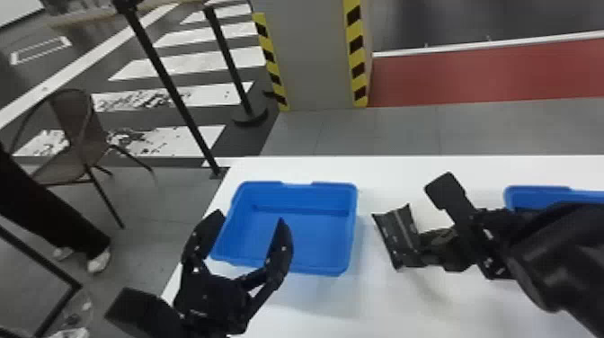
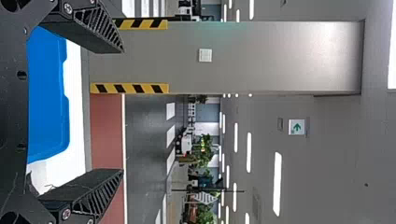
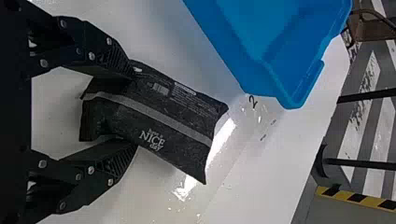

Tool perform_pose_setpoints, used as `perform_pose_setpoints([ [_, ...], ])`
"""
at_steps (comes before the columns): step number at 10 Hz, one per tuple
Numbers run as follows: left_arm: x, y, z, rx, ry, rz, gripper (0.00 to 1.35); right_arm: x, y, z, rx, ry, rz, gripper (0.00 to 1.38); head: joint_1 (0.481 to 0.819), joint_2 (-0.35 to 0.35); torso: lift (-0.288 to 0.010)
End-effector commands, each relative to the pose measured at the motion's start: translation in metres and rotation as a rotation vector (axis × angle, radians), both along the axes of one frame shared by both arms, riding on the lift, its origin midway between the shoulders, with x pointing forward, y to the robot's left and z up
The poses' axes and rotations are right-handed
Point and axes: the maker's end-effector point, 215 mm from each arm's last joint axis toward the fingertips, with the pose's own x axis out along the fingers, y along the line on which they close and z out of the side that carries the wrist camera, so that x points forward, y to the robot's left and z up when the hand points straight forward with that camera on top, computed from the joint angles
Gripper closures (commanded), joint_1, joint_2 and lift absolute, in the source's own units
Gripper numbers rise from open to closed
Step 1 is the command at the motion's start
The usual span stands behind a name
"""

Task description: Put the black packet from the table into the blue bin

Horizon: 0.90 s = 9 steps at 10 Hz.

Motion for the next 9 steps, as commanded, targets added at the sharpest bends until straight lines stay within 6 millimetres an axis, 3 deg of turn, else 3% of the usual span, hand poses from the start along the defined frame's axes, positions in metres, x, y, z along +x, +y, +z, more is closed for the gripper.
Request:
perform_pose_setpoints([
  [1, 0.0, 0.0, -0.001, 0.0, 0.002, 0.0, 0.11, -0.002, -0.001, -0.003, -0.007, 0.003, 0.003, 0.9, 0.695, 0.328, -0.11],
  [2, 0.0, 0.0, 0.0, 0.001, 0.0, 0.0, 0.11, -0.002, -0.003, -0.003, -0.011, -0.001, 0.003, 0.93, 0.695, 0.328, -0.11],
  [3, 0.0, 0.001, 0.0, 0.002, 0.0, 0.001, 0.11, -0.004, 0.003, 0.0, 0.009, -0.01, 0.011, 1.17, 0.695, 0.328, -0.11],
  [4, -0.002, 0.003, 0.0, 0.001, -0.001, 0.004, 0.11, -0.005, 0.014, 0.014, 0.043, -0.023, 0.027, 1.15, 0.695, 0.328, -0.11],
  [5, -0.003, 0.003, 0.0, 0.0, -0.003, 0.004, 0.11, -0.004, 0.028, 0.04, 0.093, -0.066, 0.047, 1.15, 0.695, 0.338, -0.11],
  [6, -0.003, 0.002, 0.002, 0.001, -0.008, 0.0, 0.11, 0.005, 0.025, 0.075, 0.17, -0.138, 0.015, 1.15, 0.695, 0.35, -0.11],
  [7, -0.003, 0.002, 0.003, -0.004, -0.011, 0.0, 0.11, 0.017, -0.007, 0.122, 0.217, -0.255, -0.074, 1.15, 0.695, 0.35, -0.11],
  [8, -0.005, 0.003, 0.002, -0.008, -0.009, 0.002, 0.11, 0.013, -0.046, 0.161, 0.251, -0.336, -0.166, 1.15, 0.695, 0.35, -0.11],
  [9, -0.005, 0.003, 0.003, -0.009, -0.012, 0.003, 0.11, 0.005, -0.098, 0.183, 0.234, -0.393, -0.271, 1.15, 0.695, 0.32, -0.11],
])
